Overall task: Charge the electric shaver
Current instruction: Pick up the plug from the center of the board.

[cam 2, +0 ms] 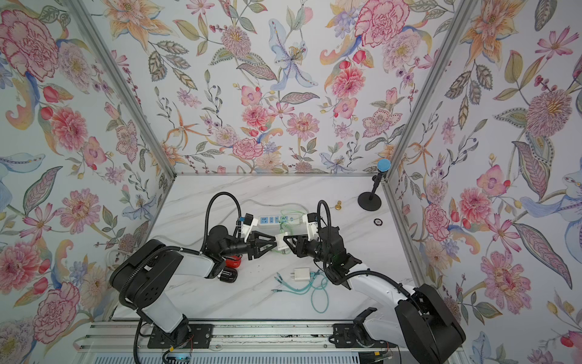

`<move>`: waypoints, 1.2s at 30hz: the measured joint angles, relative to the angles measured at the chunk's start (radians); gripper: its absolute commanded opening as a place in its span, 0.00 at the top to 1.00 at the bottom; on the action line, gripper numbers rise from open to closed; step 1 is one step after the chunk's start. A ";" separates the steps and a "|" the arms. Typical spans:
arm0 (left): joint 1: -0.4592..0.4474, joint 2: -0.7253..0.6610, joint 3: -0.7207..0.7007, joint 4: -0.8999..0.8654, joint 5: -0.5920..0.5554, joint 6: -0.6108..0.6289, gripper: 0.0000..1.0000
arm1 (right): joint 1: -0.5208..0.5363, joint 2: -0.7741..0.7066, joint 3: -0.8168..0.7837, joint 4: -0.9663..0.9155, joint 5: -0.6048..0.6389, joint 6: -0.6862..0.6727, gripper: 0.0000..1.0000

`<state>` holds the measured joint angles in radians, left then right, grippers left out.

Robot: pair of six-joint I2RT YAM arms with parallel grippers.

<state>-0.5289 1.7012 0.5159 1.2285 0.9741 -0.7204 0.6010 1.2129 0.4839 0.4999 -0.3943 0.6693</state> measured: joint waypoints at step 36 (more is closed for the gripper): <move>0.012 0.089 0.022 0.146 0.023 -0.111 0.50 | 0.019 0.073 -0.021 0.220 -0.037 0.003 0.86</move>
<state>-0.5171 1.7901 0.5377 1.3743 0.9966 -0.8314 0.6205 1.2861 0.4633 0.7200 -0.4316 0.6727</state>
